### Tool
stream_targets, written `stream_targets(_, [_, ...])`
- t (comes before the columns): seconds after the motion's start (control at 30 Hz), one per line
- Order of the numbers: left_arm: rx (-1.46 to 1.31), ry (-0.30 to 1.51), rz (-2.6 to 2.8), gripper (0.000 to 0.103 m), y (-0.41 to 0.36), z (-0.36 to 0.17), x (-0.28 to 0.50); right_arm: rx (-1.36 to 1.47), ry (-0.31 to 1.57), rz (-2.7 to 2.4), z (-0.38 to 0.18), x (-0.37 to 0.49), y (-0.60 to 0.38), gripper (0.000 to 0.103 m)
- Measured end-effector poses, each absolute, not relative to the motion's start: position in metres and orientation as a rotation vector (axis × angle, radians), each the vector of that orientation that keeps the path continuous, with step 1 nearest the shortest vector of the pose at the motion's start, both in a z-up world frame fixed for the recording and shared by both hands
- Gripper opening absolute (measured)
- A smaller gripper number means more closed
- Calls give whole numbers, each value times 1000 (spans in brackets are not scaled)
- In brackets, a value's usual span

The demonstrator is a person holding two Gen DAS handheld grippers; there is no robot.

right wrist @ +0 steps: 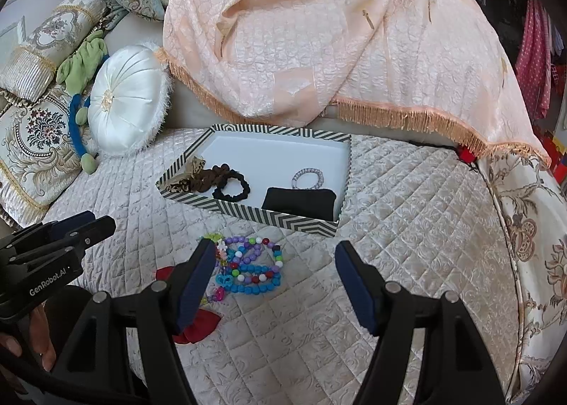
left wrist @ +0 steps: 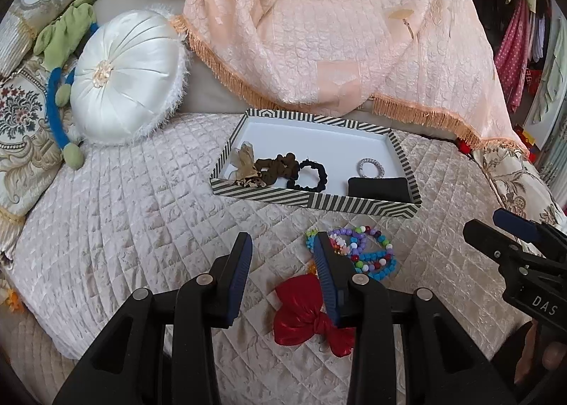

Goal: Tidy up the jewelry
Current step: 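Move the left tool down onto the red bow and close it, then lift the red bow with left tool while right tool grasps a beaded bracelet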

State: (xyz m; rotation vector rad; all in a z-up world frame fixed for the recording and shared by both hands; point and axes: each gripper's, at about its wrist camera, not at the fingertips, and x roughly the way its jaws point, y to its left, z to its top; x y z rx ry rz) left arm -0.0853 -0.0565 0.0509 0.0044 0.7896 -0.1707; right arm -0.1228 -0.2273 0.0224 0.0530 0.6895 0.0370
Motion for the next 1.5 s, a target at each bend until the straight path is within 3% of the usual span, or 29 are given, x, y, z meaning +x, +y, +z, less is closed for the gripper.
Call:
stream_targets(0.57, [-21,848,-193,27,-45,37,-84,65,726,27,8,-116,-239,73])
stream_targets(1.1, [-238,1112,-309,27,-45,-34,-62,140,856,105,-63,-82,-255,72])
stream_targets(1.2, [-259,1141,-319,31,-48,-46,-59,140,851,175,-61,-73,-244,67])
stream_targets(1.33, [-241,1165,-305,35,-54,-58,-56,79,875,245,-65,-51,-221,52])
stream_targets(1.5, [-198,1182,-292,35,-58,-68,-53,23,899,313,-75,-28,-197,51])
